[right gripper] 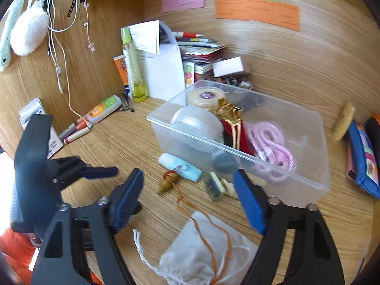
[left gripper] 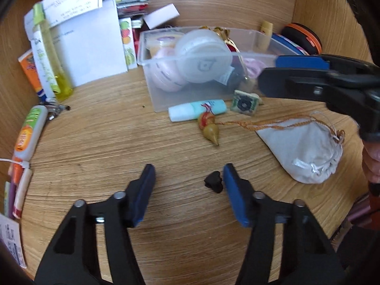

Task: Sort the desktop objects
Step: 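Grasp the gourd pendant with red tassel with the right tool while the left tool grasps the small black piece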

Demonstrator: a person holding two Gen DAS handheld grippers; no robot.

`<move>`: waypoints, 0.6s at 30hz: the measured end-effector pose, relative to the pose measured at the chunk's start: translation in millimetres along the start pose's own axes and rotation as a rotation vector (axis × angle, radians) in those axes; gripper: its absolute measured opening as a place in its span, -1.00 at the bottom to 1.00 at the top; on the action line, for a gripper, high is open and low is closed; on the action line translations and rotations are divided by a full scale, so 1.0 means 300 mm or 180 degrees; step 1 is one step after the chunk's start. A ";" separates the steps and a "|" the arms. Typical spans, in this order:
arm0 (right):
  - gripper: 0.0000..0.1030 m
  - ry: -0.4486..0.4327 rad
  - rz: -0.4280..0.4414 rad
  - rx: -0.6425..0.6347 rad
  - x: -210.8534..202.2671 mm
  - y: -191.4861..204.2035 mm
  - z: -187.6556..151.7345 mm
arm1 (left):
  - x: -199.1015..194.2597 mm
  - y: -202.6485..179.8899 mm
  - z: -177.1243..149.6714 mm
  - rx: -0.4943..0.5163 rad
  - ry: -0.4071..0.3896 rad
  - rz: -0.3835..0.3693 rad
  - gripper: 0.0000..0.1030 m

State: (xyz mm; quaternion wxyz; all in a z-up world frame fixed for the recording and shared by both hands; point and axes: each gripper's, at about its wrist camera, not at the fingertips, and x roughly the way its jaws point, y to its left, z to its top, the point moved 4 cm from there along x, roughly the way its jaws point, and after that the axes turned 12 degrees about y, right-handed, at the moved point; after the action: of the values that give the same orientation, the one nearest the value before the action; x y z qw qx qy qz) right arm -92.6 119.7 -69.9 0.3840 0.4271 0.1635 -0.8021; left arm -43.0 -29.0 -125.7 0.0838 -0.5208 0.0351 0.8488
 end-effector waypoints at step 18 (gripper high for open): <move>-0.40 0.0810 0.0058 -0.0392 0.257 0.101 0.016 | 0.005 -0.006 -0.005 0.0108 -0.0065 -0.0171 0.01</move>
State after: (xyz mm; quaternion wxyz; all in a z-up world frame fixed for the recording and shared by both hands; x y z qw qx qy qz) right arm -98.7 60.4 -127.6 0.3929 0.5026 0.2559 -0.7264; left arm -42.2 -27.4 -127.5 0.1157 -0.5114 0.0347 0.8508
